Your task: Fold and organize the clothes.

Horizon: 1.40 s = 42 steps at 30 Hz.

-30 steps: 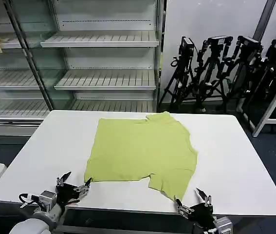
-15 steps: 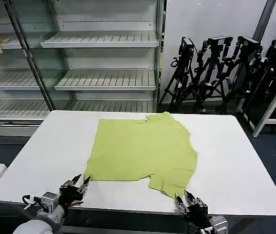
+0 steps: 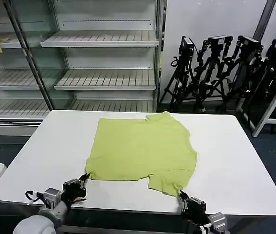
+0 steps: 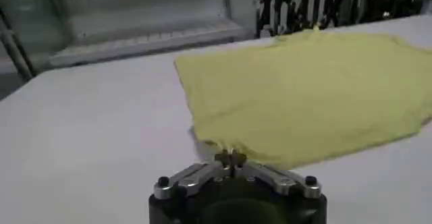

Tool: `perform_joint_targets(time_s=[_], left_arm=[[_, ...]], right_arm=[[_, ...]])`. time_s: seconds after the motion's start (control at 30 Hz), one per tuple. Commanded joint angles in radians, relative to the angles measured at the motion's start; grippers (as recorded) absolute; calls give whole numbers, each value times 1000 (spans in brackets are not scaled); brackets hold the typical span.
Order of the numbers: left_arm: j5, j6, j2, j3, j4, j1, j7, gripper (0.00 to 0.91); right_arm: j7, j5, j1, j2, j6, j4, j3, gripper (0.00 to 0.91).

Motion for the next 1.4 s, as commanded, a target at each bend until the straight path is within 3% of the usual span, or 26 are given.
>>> perform_joint_targets(time_s=[0.03,0.47,1.17,1.2,1.23,1.4], left_arm=[[-5,-23,-15,56,116,-240,-1,10],[-23,-25,-74,128,333,-445,-3,10],[-5,-30,-83,169,470,-517,26,10],[-4,-30,-83,170,472,-517,27,151],[-3,-31,-83,170,474,-517,28,907],[24,-31,-82,168,490,-522,23,907]], right_arm=[[7,43,239,26,18,-114,-13,0],[-17,-9,473,23,4,-371,-96,0],[-71,-43,576,57,36,-514,-127,0],[-71,-43,577,58,36,-516,-129,907],[-73,-43,581,58,37,-521,-134,907],[-89,-45,584,67,29,-537,-148,907]])
